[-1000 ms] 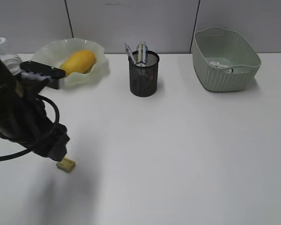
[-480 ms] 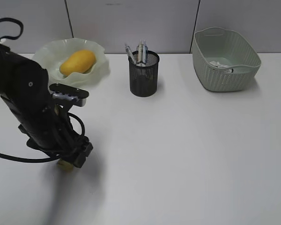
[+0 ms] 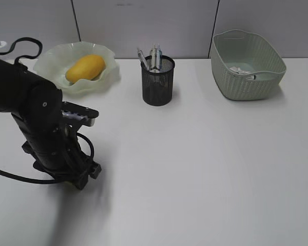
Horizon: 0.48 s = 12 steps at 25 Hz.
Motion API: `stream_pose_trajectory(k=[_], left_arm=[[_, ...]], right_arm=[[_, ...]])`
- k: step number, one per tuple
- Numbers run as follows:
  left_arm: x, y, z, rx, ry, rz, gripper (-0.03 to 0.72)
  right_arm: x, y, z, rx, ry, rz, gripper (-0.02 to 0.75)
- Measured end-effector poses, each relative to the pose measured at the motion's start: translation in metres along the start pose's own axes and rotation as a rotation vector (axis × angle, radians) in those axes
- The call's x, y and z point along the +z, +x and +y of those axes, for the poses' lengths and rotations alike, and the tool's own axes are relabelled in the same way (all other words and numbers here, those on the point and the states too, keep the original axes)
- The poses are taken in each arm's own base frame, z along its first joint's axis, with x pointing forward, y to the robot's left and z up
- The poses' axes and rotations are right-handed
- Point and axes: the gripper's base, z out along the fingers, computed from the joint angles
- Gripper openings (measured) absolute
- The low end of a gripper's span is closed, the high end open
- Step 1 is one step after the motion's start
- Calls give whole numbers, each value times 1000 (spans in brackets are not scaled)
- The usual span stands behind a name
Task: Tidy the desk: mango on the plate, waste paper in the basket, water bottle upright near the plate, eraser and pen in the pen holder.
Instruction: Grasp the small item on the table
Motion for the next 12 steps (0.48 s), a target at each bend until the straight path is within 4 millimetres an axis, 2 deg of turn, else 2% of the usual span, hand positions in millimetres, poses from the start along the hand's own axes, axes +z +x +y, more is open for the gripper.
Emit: stream_pose_trajectory(k=[4,12], left_arm=[[0,0,1,4,-7,0,314],[-4,-6,-1,-20,-1,42,302]], right_arm=[[0,0,0,0,0,0,505],[0,0,0,0,0,0,505]])
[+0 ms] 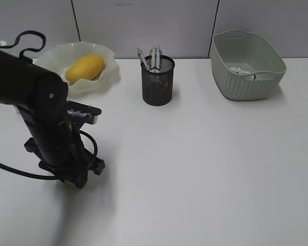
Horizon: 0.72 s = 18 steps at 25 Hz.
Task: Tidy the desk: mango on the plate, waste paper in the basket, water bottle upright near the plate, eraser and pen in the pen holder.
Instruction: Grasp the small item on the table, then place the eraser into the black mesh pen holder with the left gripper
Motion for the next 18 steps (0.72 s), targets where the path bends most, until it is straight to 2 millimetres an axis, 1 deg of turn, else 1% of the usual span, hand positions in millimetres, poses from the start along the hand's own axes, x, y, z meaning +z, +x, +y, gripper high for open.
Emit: stream_pose_trajectory(k=[3,6,7,11,14,16,18], left_arm=[[-13,-13,-3,-10,5,10,302],[-36,-35,-8,-12,21,-64,302],[-47,-43,-9,-12,29,-102,302],[-89,-78,-16,-14,68,-287,301],[-117,-101,-20,-16,109,-473,301],[-133,-115,-23,-17,141,-614,301],[-142,-124,-25,-20,170,-731,301]], right_arm=[[0,0,0,0,0,0,505],[0,0,0,0,0,0,505],[0,0,0,0,0,0,505],[0,0,0,0,0,0,503],[0,0,0,0,0,0,503],[0,0,0,0,0,0,503],[0,0,0,0,0,0,503]])
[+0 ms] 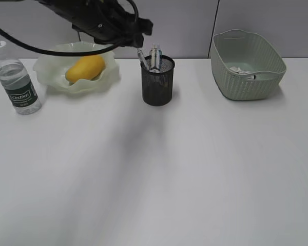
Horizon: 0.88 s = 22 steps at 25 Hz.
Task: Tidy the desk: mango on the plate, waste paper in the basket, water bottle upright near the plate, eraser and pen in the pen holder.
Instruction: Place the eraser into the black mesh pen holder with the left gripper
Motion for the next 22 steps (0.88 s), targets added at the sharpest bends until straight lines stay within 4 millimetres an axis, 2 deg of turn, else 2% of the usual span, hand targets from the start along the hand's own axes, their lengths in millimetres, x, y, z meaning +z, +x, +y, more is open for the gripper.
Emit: stream_pose_trajectory(k=[3,5,12,22], left_arm=[[4,-11,-3,-20,39,-133,301],[16,-11,-3,-32,54,-185,301],[65,6,0,-114,76,-235,301],[87,14,4,-210,86,-284,301]], right_arm=[[0,0,0,0,0,0,503],[0,0,0,0,0,-1,503],[0,0,0,0,0,-1,503],[1,0,0,0,0,0,502]])
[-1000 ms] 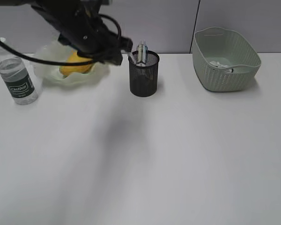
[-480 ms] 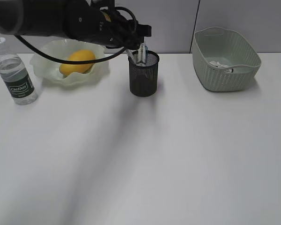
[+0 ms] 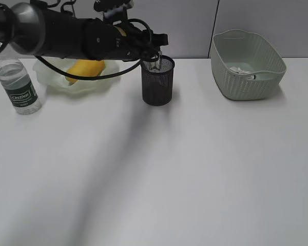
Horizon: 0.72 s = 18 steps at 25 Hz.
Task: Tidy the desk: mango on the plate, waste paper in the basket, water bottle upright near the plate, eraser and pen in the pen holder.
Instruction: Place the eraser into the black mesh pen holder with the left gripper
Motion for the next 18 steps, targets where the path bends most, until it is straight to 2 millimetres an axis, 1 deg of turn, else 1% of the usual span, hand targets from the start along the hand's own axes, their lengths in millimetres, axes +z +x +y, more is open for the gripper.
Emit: stream_pose_trajectory(k=[2,4,8,10,13,18], left_arm=[[1,1,0,-4,1,-9,302],[2,0,0,-5,3,-18,319],[2,-1,0,-5,6,-29,414],[2,-1,0,-6,7,-33,447],[2,-1,0,-5,7,-36,462],[1,-1,0,-5,6,-28,466]], right_arm=[[0,0,0,0,0,0,502],[0,0,0,0,0,0,502],[0,0,0,0,0,-2,502],[0,0,0,0,0,-2,502],[0,0,0,0,0,-2,502],[0,0,0,0,0,-2,502]])
